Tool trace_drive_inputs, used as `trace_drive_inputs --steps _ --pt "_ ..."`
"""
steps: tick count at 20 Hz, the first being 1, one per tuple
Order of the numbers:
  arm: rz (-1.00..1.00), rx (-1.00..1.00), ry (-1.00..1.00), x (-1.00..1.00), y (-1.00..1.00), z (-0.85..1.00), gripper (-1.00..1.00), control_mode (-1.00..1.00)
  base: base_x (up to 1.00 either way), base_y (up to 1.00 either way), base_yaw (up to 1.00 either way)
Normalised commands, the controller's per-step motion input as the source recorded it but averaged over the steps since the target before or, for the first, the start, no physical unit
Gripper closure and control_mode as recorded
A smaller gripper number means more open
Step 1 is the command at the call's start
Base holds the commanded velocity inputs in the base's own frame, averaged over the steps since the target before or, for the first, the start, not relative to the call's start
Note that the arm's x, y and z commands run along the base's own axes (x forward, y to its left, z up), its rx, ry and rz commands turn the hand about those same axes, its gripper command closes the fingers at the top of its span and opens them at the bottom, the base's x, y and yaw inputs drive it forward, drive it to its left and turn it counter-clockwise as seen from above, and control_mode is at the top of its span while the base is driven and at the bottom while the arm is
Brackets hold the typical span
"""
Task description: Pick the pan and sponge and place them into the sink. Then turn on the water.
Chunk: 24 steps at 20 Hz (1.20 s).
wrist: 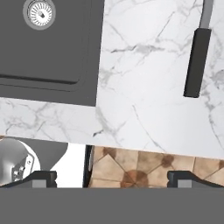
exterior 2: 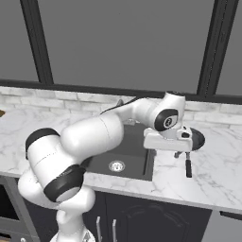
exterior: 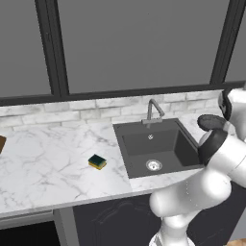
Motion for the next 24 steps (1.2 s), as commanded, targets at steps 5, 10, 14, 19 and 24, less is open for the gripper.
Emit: trace_drive_inputs --steps 5,10,14,19,24 --pt "0.00 0.02 -0.01 0.12 -0.18 -0.09 -1.00 -1.00 0.00 0.00 0.00" --pt "0.01 0.03 0.00 0.17 -0.17 -0.08 -1.00 -1.00 0.00 0.00 0.00" --pt "0.03 0.03 -0.02 0.13 -0.19 -0.11 -1.00 -1.00 0.00 0.00 0.00" --pt "0.03 0.02 -0.04 0.09 -0.19 -0.11 -1.00 -1.00 0.00 0.00 0.00" --pt "0.03 0.02 -0.04 0.09 -0.21 -0.12 -1.00 -1.00 0.00 0.00 0.00"
